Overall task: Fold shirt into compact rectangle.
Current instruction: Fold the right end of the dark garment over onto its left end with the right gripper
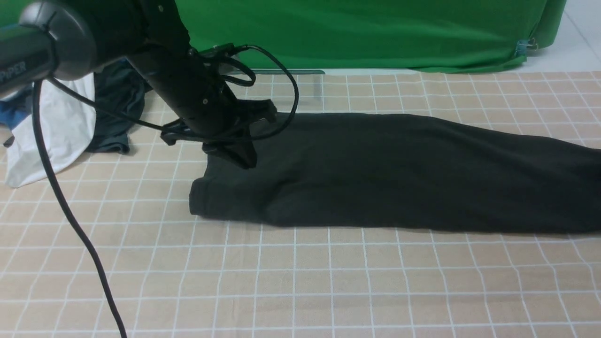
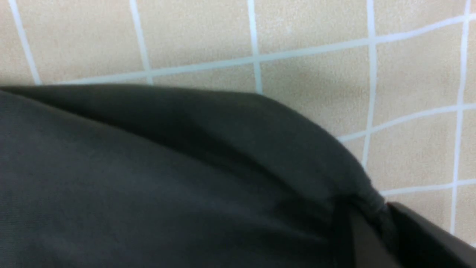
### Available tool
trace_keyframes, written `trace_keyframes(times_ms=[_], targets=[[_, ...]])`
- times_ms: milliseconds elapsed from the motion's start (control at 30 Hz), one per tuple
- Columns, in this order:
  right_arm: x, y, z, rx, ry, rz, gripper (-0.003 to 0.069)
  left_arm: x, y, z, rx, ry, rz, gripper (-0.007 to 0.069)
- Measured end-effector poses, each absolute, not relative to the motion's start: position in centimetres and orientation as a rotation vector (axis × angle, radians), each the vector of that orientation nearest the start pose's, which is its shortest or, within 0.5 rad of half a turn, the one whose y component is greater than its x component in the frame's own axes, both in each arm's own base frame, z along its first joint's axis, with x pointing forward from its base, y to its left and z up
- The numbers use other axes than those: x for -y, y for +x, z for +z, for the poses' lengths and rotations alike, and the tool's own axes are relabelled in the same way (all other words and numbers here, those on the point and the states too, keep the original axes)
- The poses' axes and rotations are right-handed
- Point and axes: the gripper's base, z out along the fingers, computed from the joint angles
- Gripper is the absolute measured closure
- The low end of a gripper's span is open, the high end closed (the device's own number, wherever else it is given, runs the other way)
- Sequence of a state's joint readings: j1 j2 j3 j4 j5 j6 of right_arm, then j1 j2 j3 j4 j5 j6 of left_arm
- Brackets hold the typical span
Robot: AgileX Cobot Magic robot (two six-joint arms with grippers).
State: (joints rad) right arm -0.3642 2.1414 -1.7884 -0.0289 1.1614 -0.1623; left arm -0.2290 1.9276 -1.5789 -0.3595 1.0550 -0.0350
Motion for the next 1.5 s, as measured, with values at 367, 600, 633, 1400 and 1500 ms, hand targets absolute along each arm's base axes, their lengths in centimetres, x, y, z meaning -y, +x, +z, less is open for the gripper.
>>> trace_keyframes(times_ms=[367, 600, 633, 1400, 1500], targets=[[16.1, 41.6, 20.5, -2.995, 0.288, -0.097, 0.0547, 10.7, 39.8, 18.8, -3.111, -0.124, -0.204, 0.0611], [16.0, 41.7, 21.6, -2.988, 0.299, -0.074, 0.0547, 7.5, 40.2, 19.1, -3.116, -0.276, -0.189, 0.0611], [15.8, 41.8, 22.3, -2.968, 0.311, -0.048, 0.0547, 7.1, 40.2, 19.6, -3.102, -0.287, -0.192, 0.0611], [-13.8, 44.0, 31.4, -2.525, -0.101, 0.793, 0.0547, 6.5, 35.5, 32.9, -2.765, -0.229, -0.355, 0.0611], [-17.1, 43.9, 30.8, -2.486, -0.128, 0.834, 0.0547, 6.5, 35.0, 33.8, -2.741, -0.222, -0.362, 0.0611]])
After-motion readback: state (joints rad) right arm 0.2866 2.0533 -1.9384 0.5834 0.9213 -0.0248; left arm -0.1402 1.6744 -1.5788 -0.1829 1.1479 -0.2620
